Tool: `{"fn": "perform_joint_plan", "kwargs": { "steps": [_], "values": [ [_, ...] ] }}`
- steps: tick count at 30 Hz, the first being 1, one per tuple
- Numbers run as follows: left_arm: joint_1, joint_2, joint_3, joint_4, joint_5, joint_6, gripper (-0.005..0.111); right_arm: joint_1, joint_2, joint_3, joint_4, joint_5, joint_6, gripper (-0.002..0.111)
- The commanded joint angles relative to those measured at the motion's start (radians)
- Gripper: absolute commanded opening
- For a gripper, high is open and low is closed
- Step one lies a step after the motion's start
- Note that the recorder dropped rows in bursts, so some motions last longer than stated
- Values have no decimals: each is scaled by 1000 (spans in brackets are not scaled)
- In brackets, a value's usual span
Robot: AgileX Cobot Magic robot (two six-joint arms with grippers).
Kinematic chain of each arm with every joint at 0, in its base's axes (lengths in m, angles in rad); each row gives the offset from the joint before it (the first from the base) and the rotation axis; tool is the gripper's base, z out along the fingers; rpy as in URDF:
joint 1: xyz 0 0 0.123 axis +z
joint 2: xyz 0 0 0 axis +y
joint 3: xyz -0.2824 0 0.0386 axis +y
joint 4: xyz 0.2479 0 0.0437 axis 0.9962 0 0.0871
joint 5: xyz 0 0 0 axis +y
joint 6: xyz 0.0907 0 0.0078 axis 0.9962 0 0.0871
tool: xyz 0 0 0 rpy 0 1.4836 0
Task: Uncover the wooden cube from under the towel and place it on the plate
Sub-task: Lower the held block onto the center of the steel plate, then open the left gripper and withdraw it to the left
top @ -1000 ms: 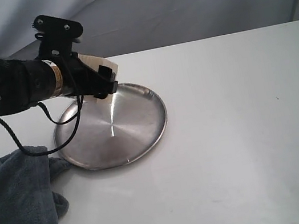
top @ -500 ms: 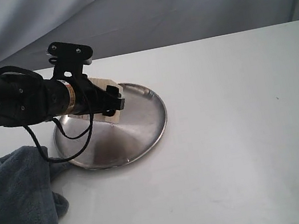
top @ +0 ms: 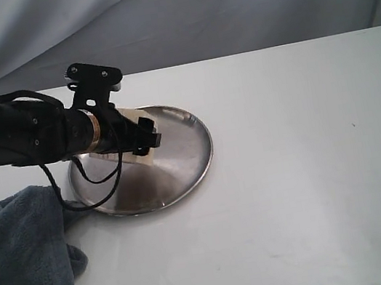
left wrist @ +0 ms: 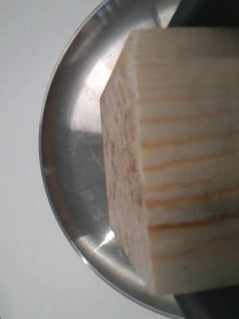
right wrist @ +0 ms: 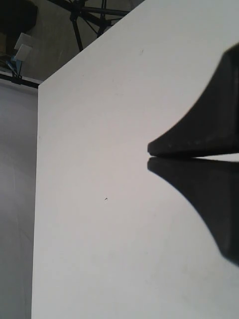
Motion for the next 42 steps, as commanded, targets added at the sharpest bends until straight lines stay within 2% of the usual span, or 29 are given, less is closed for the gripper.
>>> {"fn": "perform_joint_plan", "kwargs": {
  "steps": [1, 6, 11, 13, 14, 16, 18, 20, 23, 36, 39, 42],
  "values": [
    [2, 7, -10, -12, -9, -5, 0, -7, 3, 3, -6, -11, 5, 0],
    [2, 25, -13, -12, -54, -5, 0, -7, 3, 3, -6, -11, 5, 0],
    [2, 36, -13, -12, -48, -5, 0, -7, 3, 3, -6, -11, 5, 0],
    [2, 38, -13, -12, -13, -12, 5, -7, 3, 3, -6, -11, 5, 0],
    [2, 38, -13, -12, 10, -11, 10, -7, 3, 3, -6, -11, 5, 0],
    [2, 38, -13, -12, 41, -9, 28, -7, 3, 3, -6, -11, 5, 0],
    [2, 38, -13, -12, 42, -9, 48, -7, 3, 3, -6, -11, 5, 0],
    [2, 38, -13, -12, 33, -9, 74, -7, 3, 3, -6, -11, 5, 0],
    [2, 38, -13, -7, 30, 7, 103, -7, 3, 3, -6, -11, 5, 0],
    [2, 26, -13, 18, 23, 28, 105, -7, 3, 3, -6, -11, 5, 0],
    [2, -18, -13, 18, 29, 28, 105, -7, 3, 3, -6, -11, 5, 0],
    [2, -159, -8, 9, 37, 26, 105, -7, 3, 3, -6, -11, 5, 0]
  ]
}}
